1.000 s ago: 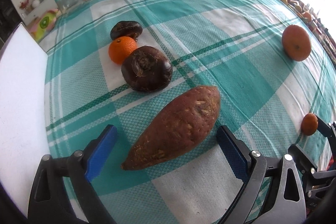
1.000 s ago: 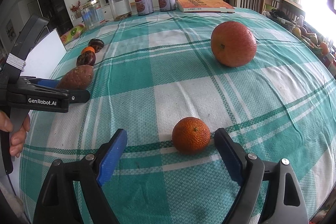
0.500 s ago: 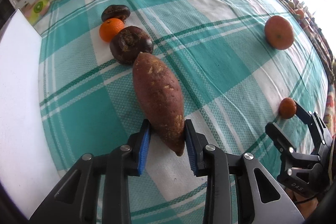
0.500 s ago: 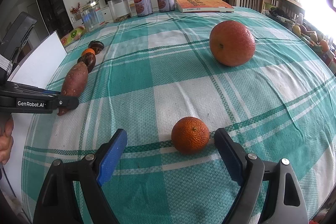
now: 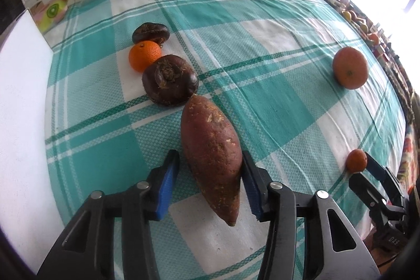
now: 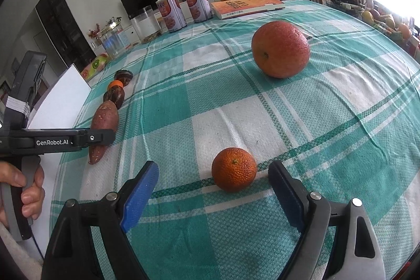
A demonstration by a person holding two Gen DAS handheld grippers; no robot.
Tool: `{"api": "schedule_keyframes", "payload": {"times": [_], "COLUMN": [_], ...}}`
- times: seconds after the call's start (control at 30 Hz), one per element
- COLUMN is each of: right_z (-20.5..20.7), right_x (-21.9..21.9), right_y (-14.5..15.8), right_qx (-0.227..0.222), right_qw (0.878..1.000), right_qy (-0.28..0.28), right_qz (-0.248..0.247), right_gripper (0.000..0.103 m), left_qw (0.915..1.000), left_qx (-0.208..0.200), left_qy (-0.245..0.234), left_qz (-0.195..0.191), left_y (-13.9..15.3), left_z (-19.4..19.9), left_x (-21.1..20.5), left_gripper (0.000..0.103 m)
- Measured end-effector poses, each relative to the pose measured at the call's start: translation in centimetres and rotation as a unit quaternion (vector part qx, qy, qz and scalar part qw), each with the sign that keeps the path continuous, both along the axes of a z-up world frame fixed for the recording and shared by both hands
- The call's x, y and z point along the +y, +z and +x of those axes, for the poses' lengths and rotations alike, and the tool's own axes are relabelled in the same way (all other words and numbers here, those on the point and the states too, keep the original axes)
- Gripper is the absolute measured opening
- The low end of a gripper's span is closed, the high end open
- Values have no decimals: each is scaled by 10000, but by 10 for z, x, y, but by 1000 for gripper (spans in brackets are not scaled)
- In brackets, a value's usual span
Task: Organize fruits
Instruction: 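Lift the sweet potato with the left tool while the right tool regrasps the tangerine, then carry both fruits over the white box and open both tools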
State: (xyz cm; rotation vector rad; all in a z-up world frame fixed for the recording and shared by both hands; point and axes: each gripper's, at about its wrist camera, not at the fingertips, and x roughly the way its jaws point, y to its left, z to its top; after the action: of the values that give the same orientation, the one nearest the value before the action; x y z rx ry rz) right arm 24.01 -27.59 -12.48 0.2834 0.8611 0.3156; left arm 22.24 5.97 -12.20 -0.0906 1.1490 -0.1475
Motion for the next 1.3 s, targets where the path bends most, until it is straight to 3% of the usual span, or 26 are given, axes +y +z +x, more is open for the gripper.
{"api": "schedule_keyframes", "payload": {"times": [0.07, 0.13, 0.2, 0.3, 0.37, 0.43, 0.47, 0.53, 0.57, 0.73, 0.87, 0.97, 1.1, 1.2, 1.3], "right_z": [-1, -3, -3, 1, 1, -1, -1, -2, -2, -8, -24, -41, -80, -113, -139], "right_x": [-35, -73, -90, -64, -28, 6, 17, 25, 23, -13, 0, 46, 143, 218, 275], "right_y": [-2, -6, -6, 6, 15, 12, 5, 3, 2, 15, 48, 88, 130, 129, 109], "right_qx": [68, 93, 48, -21, -138, -138, -28, -63, -49, -287, -265, -315, -388, -200, -12], "right_qw": [9949, 9806, 9728, 9878, 9981, 9993, 9978, 9952, 9957, 9993, 9980, 9895, 9630, 9386, 9202], "right_qy": [-395, -932, -1166, -782, -314, 25, 97, 11, -34, -246, 260, 1042, 2401, 3300, 3873], "right_qz": [930, 1720, 2003, 1348, 504, -359, -659, -975, -921, 54, 514, 948, 1161, 989, 565], "right_gripper": [85, 85, 82, 82, 76, 65, 54, 39, 31, 30, 30, 30, 31, 31, 31], "left_qw": [9996, 9990, 9978, 9961, 9952, 9944, 9937, 9923, 9919, 9843, 9702, 9674, 9610, 9516, 9441], "left_qx": [-44, -79, -21, 13, -81, -210, -270, -372, -421, -671, -1006, -1315, -1474, -1286, -1046], "left_qy": [260, 431, 580, 703, 697, 649, 636, 585, 549, 376, 519, 984, 1992, 2695, 3104], "left_qz": [-77, -124, -320, -527, -677, -808, -878, -1021, -1068, -1588, -2140, -1929, -1225, -726, -382], "left_y": [0, 3, 7, 19, 29, 40, 45, 56, 61, 99, 140, 161, 153, 129, 105], "left_z": [-1, -6, -17, -41, -61, -82, -92, -110, -119, -171, -214, -232, -239, -245, -253], "left_x": [1, 1, 1, -2, -6, -9, -10, -11, -12, 1, 41, 84, 151, 193, 220], "left_gripper": [42, 42, 42, 42, 42, 42, 42, 42, 42, 42, 42, 42, 42, 42, 42]}}
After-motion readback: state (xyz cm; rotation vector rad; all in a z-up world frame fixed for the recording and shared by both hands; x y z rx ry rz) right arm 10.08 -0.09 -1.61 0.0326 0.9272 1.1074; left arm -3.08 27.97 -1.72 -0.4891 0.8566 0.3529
